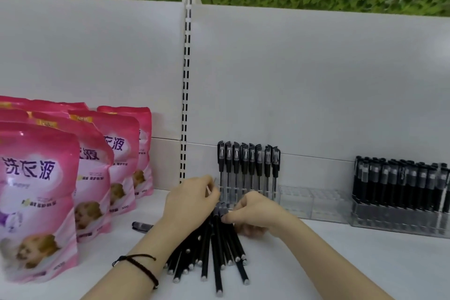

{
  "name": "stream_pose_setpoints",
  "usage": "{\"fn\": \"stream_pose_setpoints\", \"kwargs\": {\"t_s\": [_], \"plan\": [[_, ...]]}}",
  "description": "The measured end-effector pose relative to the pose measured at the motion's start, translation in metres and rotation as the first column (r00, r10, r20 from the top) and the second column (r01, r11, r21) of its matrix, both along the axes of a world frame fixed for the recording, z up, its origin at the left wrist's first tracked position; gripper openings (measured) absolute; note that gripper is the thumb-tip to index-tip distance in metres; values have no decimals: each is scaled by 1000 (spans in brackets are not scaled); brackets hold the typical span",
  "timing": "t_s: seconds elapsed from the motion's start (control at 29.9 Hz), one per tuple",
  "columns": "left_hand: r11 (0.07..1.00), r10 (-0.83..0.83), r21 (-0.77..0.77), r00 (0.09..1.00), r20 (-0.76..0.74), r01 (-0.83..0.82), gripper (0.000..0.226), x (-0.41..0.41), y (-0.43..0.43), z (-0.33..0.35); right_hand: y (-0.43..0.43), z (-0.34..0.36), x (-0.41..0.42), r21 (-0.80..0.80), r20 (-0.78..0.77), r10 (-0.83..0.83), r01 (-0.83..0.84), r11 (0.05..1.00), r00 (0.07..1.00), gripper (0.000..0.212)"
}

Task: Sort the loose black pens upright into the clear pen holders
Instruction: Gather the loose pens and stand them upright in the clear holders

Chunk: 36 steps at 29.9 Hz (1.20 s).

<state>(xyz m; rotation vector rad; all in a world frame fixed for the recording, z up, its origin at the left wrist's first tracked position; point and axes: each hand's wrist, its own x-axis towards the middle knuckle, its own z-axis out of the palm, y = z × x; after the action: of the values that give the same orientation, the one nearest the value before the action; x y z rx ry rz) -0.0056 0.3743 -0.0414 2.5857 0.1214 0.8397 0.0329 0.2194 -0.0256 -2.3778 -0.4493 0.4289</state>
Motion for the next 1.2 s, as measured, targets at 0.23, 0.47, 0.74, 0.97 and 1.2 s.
{"fn": "stream_pose_setpoints", "kwargs": {"t_s": [0.23,0.47,0.74,0.97,1.2], "plan": [[991,-40,-126,998,-43,35,15,-3,1,-1,-1,1,0,12,-23,-30,30,999,999,19],[939,-106,-330,994,-18,94,16,0,3,-4,-15,3,-1,228,-98,-24,46,973,995,13],[706,-262,-663,962,82,249,40,-4,-3,6,-5,10,-13,559,36,27,-43,828,999,14],[21,-272,-950,916,293,311,28,-6,-7,19,-8,2,-6,10,265,-39,38,999,964,39],[-210,-307,-944,899,312,256,26,-2,1,10,-10,-3,-1,-245,238,8,52,968,971,37]]}}
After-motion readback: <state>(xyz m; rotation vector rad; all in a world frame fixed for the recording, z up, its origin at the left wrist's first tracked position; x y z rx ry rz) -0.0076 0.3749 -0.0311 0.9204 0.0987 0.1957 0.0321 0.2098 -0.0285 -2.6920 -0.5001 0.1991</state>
